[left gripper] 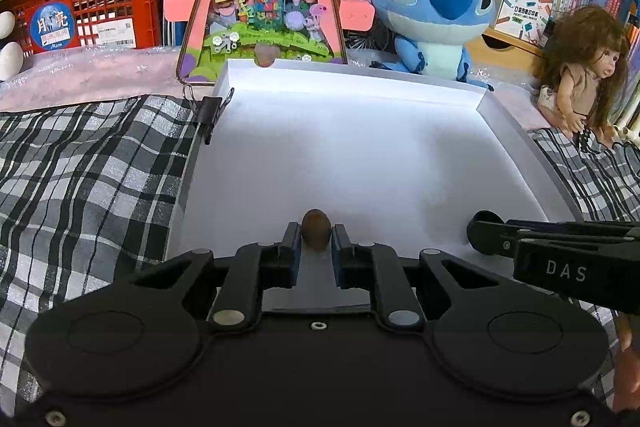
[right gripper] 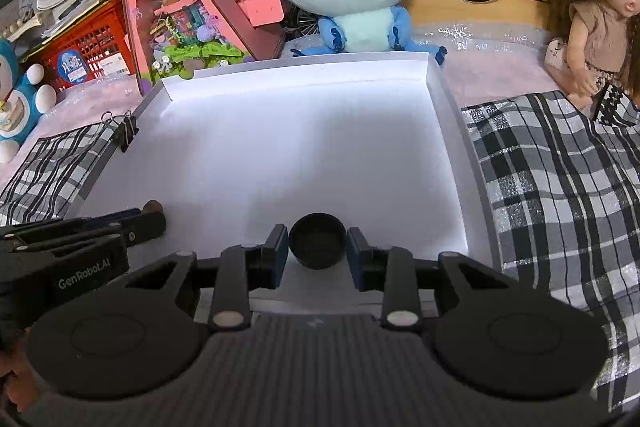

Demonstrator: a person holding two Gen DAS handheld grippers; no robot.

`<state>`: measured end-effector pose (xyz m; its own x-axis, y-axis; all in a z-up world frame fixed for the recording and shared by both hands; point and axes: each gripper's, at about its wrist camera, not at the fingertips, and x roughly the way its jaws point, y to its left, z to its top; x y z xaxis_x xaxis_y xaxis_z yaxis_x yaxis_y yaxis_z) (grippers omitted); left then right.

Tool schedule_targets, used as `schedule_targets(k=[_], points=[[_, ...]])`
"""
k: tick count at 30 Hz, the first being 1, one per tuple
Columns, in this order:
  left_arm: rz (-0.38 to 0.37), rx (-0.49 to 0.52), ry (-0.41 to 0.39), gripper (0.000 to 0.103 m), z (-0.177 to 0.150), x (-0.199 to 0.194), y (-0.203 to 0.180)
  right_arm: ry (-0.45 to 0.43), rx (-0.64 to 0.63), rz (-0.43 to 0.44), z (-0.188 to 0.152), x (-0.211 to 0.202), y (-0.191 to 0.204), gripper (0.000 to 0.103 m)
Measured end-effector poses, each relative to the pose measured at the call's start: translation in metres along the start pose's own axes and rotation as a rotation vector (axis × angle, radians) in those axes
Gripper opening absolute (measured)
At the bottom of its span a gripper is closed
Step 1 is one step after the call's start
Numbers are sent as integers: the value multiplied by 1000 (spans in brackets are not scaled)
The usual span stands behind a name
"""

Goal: Organize rigid objects
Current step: 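Open the left tool to drop the ball while the right tool releases the puck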

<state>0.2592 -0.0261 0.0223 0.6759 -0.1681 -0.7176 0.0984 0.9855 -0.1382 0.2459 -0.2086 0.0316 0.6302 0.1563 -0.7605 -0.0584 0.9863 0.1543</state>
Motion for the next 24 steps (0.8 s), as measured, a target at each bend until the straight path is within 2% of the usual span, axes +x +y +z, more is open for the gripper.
schedule_targets(k=[2,3,4,6,8,13,19,24], points=[[-5,4,-8,19,-1,-4,-1,-8,4,-2,-2,-1,0,43],[-9,10,-13,23,-1,-6,-1,-14,5,1,-2,-2,0,46],[-13,16,-20,27,-1,-8,-2,-21,7,4,-3,-4,-1,55],[-14,28,-41,41,-3,-16,-4,-42,7,10,-3,-9,-1,56],[-19,41,-63,44,-6,-24,-6,-66,-1,13,-5,-17,0,61],[-34,39,-105,70,-18,-49,-6,-127,-57,13,-11,-38,5,73],[-32,41,-135,81,-37,-77,-3,-199,-89,30,-28,-65,4,86],[-50,49,-156,83,-59,-98,-1,-240,-115,51,-46,-83,3,88]])
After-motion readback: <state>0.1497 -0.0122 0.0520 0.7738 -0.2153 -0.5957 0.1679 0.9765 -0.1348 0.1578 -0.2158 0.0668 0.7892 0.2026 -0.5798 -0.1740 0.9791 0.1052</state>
